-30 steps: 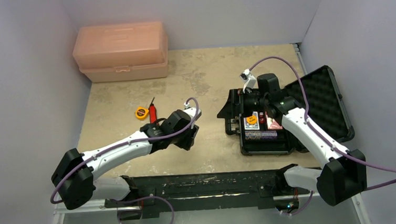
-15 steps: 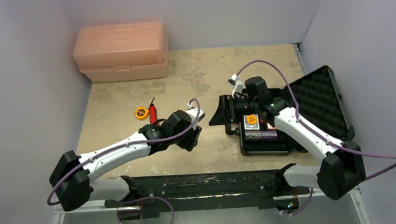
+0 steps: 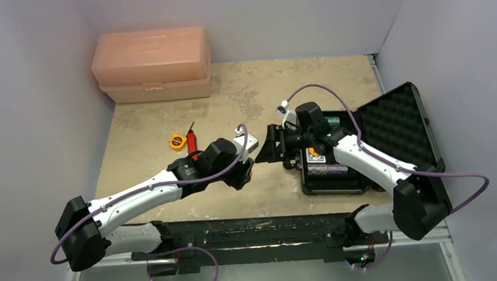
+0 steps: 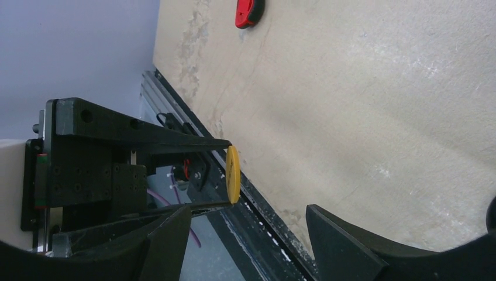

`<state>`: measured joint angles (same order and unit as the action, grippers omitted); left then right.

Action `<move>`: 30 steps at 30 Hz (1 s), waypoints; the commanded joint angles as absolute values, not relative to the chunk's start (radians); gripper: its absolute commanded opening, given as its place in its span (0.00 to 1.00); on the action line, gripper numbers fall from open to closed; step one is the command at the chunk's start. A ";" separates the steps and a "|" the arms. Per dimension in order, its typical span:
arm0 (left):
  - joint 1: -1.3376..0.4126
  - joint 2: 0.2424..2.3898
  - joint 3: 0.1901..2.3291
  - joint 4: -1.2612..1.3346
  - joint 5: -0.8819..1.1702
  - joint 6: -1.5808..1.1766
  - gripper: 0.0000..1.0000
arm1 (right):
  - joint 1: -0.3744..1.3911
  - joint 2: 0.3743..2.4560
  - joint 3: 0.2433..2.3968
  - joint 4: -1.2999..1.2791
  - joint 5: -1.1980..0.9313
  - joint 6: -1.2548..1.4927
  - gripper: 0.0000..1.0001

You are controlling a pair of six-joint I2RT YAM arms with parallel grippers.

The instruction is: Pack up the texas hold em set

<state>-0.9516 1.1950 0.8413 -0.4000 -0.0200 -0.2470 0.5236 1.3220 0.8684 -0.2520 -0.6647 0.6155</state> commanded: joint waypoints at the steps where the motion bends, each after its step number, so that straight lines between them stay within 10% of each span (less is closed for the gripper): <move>1: -0.959 1.172 0.877 -0.351 -0.005 -0.224 0.37 | 0.537 1.329 0.862 -0.184 -0.670 0.655 0.74; 30: -0.974 1.164 0.888 -0.348 -0.006 -0.220 0.37 | 0.634 1.416 0.857 -0.097 -0.657 0.730 0.45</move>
